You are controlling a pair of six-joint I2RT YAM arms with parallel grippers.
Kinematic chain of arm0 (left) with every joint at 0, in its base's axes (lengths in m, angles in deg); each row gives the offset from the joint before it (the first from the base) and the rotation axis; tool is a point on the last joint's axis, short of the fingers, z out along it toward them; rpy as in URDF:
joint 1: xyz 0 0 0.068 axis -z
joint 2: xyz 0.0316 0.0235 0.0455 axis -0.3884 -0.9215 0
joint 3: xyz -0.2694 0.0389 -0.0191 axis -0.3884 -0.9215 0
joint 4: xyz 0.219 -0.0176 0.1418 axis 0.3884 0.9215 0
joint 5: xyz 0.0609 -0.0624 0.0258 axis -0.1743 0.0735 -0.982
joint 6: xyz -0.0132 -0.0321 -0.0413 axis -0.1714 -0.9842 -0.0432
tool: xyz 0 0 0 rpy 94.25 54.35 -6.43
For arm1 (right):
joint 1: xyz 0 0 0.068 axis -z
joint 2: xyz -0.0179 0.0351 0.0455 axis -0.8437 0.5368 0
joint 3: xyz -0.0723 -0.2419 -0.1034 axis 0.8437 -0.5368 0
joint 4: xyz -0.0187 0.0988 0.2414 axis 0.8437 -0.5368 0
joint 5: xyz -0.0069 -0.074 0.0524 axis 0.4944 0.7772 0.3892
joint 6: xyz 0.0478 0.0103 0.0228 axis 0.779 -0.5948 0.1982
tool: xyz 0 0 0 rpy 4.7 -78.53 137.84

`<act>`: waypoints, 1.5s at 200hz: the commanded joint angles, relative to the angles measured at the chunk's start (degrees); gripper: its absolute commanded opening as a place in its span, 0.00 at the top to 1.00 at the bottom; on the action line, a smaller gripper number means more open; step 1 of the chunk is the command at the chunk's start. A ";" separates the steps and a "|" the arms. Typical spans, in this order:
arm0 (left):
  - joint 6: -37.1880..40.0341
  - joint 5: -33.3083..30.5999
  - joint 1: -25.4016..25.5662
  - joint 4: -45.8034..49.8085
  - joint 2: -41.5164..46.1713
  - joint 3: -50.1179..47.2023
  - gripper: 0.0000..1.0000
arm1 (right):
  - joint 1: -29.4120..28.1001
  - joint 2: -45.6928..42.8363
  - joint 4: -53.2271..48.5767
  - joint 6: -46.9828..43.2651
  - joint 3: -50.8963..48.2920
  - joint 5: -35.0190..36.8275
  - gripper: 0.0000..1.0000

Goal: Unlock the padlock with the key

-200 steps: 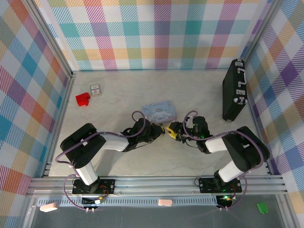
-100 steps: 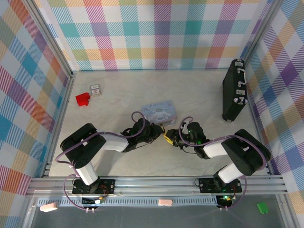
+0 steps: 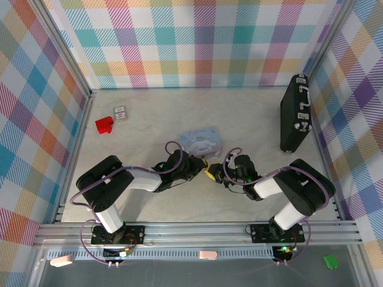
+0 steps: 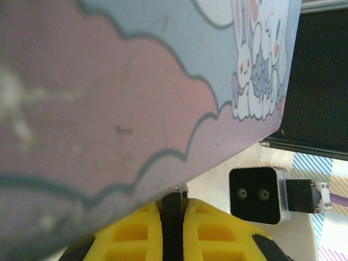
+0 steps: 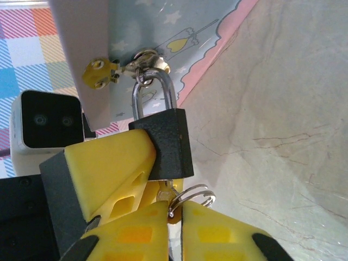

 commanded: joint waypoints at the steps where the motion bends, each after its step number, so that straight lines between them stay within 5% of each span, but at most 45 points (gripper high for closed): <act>1: -2.15 0.99 2.34 -3.57 1.24 -1.52 1.00 | -0.13 1.66 2.23 0.58 1.96 1.09 0.95; 82: -2.94 0.20 4.83 -2.75 2.85 -1.28 1.00 | 2.99 5.02 4.52 1.22 2.64 -0.14 0.97; 121: -3.38 -1.74 4.68 4.43 4.60 -0.32 1.00 | 2.99 1.39 -1.43 -3.73 2.45 0.41 0.88; 163: -4.23 -5.53 3.23 20.62 7.85 2.87 1.00 | 2.82 -13.74 -30.76 -25.74 5.69 6.37 0.73; 190: -4.61 -5.87 1.67 24.08 9.24 3.53 1.00 | 2.27 -22.83 -39.62 -38.63 5.49 10.47 0.63; 216: -4.51 -5.43 0.78 26.40 10.19 4.47 1.00 | -1.70 -28.97 -40.52 -52.15 4.25 15.95 0.57; 248: -4.17 -4.99 0.29 29.21 11.18 5.93 1.00 | -13.09 -36.53 -28.27 -72.37 -1.73 27.73 0.54; 300: -4.35 -3.61 -0.08 28.98 12.14 5.64 1.00 | -19.82 -33.41 -24.05 -89.52 -1.92 31.78 0.51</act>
